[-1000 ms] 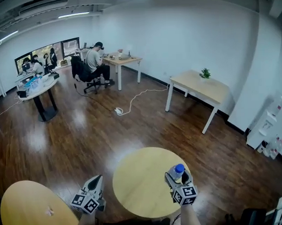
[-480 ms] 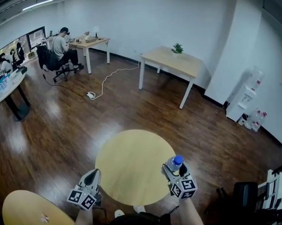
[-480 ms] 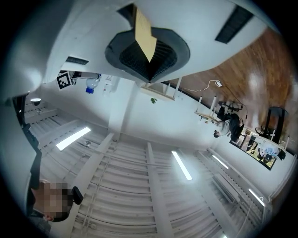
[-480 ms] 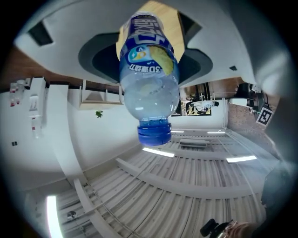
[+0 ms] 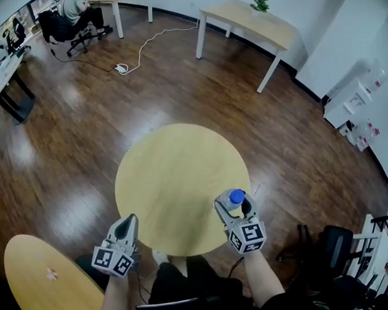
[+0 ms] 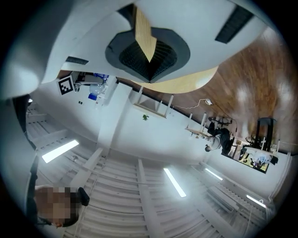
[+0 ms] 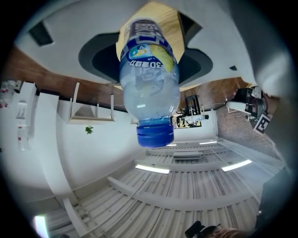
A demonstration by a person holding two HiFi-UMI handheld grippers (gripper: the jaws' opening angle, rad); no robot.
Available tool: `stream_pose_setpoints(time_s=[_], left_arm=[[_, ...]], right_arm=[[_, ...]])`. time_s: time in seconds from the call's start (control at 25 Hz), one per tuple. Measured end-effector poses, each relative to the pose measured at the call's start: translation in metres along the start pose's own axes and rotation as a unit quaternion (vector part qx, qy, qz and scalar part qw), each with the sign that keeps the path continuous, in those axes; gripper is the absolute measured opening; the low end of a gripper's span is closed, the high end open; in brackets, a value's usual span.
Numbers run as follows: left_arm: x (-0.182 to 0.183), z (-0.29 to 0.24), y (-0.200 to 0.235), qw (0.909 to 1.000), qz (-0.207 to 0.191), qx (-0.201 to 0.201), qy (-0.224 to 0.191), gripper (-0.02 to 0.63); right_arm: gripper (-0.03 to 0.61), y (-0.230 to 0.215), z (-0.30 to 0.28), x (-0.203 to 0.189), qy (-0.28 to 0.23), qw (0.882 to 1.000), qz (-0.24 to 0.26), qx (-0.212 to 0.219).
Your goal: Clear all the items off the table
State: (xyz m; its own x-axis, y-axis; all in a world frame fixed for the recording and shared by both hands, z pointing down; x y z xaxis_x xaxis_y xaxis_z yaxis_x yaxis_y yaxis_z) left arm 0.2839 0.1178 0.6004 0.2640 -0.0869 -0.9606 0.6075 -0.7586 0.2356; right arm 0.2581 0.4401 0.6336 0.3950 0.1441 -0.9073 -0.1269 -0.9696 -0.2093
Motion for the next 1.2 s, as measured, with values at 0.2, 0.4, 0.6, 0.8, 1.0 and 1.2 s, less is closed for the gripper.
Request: stream_pose_setpoints(time_s=[0.2,0.4,0.6,0.8,1.0,1.2], left_arm=[[-0.025,-0.01,-0.019,0.9997,0.003,-0.002,0.022,0.0],[-0.03,-0.02,-0.036,0.9997,0.019,-0.006,0.016,0.0],[-0.026,-0.029,-0.041,0.9997,0.018,-0.014,0.011,0.0],[-0.017,-0.033,-0.042,0.9995,0.016,-0.026,0.003,0.0],[-0.002,-0.031,-0.037,0.9994,0.007,-0.033,-0.011,0.0],[0.025,-0.024,-0.032,0.9984,0.008,-0.039,-0.04,0.0]], right_arm=[[0.373,-0.006,-0.013,-0.025,0.007,1.0,0.019,0.011],[0.373,-0.014,-0.014,-0.042,0.02,1.0,0.007,0.007],[0.373,-0.017,-0.011,-0.048,0.006,1.0,-0.009,0.007],[0.379,-0.017,-0.01,-0.047,0.004,1.0,-0.003,0.001],[0.423,-0.013,-0.007,-0.032,-0.009,1.0,0.001,0.0],[0.423,-0.005,0.016,-0.015,-0.026,1.0,0.01,-0.013]])
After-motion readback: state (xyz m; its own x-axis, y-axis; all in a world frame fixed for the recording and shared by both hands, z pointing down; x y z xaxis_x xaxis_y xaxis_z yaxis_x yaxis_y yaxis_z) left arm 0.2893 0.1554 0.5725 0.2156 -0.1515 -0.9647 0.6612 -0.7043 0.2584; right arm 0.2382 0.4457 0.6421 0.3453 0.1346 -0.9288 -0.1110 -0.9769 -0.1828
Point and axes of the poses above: the fingertips, and each gripper's own axes: z backward along the fingers, y to its left, x out of its top, the point moved 2 cm from there along z, backward along the fingers, and after that the axes turned 9 degrees about -z, right-handed, at the moved point
